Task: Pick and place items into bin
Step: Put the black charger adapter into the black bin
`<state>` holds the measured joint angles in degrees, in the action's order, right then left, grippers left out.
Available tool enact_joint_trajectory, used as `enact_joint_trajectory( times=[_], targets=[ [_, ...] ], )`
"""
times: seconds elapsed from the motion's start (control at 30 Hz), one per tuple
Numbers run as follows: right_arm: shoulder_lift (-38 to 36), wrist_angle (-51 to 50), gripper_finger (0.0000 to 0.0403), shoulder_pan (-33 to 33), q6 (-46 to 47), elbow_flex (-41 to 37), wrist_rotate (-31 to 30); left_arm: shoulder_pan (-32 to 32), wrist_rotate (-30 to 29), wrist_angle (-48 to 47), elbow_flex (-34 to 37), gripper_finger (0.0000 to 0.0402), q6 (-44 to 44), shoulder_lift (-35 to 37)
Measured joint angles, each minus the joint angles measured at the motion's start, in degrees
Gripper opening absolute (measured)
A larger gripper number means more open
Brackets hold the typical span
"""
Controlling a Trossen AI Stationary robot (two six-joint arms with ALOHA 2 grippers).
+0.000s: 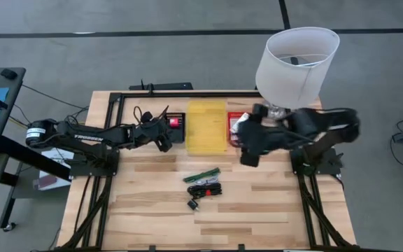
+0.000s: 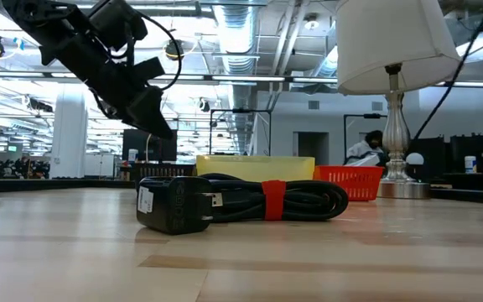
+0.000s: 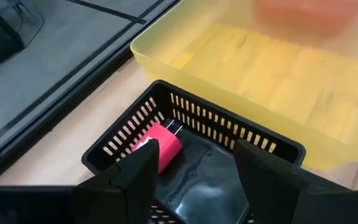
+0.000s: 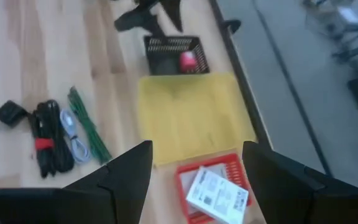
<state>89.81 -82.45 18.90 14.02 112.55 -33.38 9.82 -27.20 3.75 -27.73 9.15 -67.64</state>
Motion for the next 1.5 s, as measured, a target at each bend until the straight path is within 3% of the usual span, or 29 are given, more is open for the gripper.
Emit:
enact_joint_trajectory(
  times=[0.2,0.33,0.5,0.67,0.9,1.1,1.33,1.5],
  targets=[
    [-13.1,14.2,0.0245,5.6,3.4,-21.5,-1.5,-3.2,0.7,-0.2,0.0,0.0203,0.1,0.0],
    [-19.8,22.3,0.0245,8.1,6.6,-34.9,-3.5,-6.4,5.9,-0.2,0.0,0.0203,0.2,0.0],
    [-25.4,30.2,0.0245,10.4,11.1,-49.5,-11.5,-10.5,13.2,-0.2,0.0,0.0203,0.2,0.0],
    [-27.6,40.9,0.0245,11.8,14.1,-60.0,-19.9,-13.3,16.4,-0.2,0.0,0.0203,0.2,0.0],
    [-27.5,51.7,0.0245,11.8,14.0,-67.4,-21.9,-15.7,21.5,-0.2,0.0,0.0203,-1.2,0.0],
    [-26.8,51.6,0.0245,11.7,14.1,-70.0,-26.7,-17.9,30.6,-0.2,0.0,0.0203,-15.5,0.0],
    [-26.8,51.7,0.0245,10.5,14.5,-72.7,-29.2,-20.8,28.9,-2.8,-2.9,0.0203,-27.4,0.0],
    [-26.7,50.9,0.0245,9.7,17.5,-73.8,-29.4,-22.3,27.3,-19.7,-12.9,0.0196,-27.1,-1.8]
  ],
)
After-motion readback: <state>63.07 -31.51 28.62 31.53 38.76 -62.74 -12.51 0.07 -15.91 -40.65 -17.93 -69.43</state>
